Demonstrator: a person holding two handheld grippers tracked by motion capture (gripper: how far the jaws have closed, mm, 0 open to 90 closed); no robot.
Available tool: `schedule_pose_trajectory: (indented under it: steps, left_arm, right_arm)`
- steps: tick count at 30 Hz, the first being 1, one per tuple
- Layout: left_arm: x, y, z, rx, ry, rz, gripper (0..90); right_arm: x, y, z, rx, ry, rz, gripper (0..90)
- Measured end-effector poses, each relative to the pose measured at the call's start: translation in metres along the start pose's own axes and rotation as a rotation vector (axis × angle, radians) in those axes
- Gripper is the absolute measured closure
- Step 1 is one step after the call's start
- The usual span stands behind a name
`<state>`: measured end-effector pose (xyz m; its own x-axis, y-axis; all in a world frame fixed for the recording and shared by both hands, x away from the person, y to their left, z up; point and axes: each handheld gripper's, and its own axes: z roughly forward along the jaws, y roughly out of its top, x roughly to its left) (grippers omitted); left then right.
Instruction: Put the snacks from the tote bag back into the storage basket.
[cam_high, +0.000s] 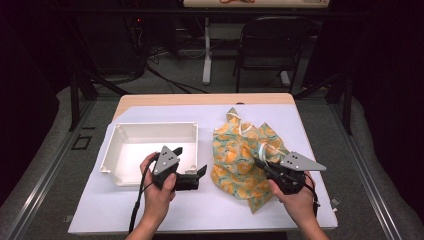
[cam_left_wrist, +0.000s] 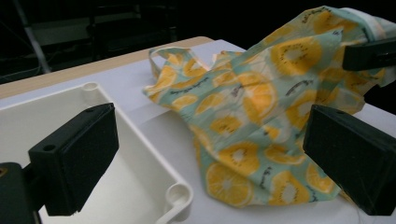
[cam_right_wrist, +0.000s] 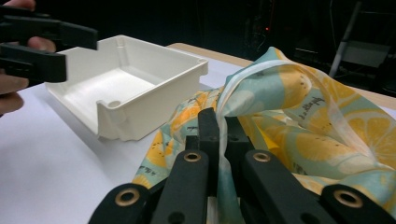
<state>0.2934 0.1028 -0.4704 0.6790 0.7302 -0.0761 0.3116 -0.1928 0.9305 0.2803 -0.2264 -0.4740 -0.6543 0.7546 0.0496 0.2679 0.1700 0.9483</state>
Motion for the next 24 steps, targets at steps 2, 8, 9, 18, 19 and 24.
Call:
schedule_pose_trajectory:
  steps: [2, 8, 9, 18, 19, 24]
  left_arm:
    - [-0.006, 0.003, 0.006, 0.005, -0.005, 0.009, 4.3]
    - [-0.021, 0.013, 0.021, 0.016, -0.017, 0.017, 6.8]
    - [-0.023, 0.014, 0.023, 0.012, -0.016, 0.014, 7.5]
    - [-0.037, 0.021, 0.034, 0.012, -0.037, 0.005, 12.3]
    - [-0.038, 0.022, 0.035, 0.014, -0.039, 0.005, 12.6]
    - [-0.044, 0.023, 0.042, 0.034, -0.046, 0.016, 14.9]
  right_arm:
    - [0.003, -0.001, 0.0, 0.002, 0.009, -0.005, 89.9]
    - [0.011, -0.009, 0.002, 0.026, 0.033, -0.027, 89.9]
    - [0.012, -0.01, 0.002, 0.033, 0.036, -0.028, 89.9]
    - [0.02, -0.019, 0.009, 0.074, 0.055, -0.037, 89.9]
    - [0.021, -0.02, 0.01, 0.078, 0.058, -0.037, 89.9]
    - [0.028, -0.027, 0.019, 0.138, 0.075, -0.054, 89.9]
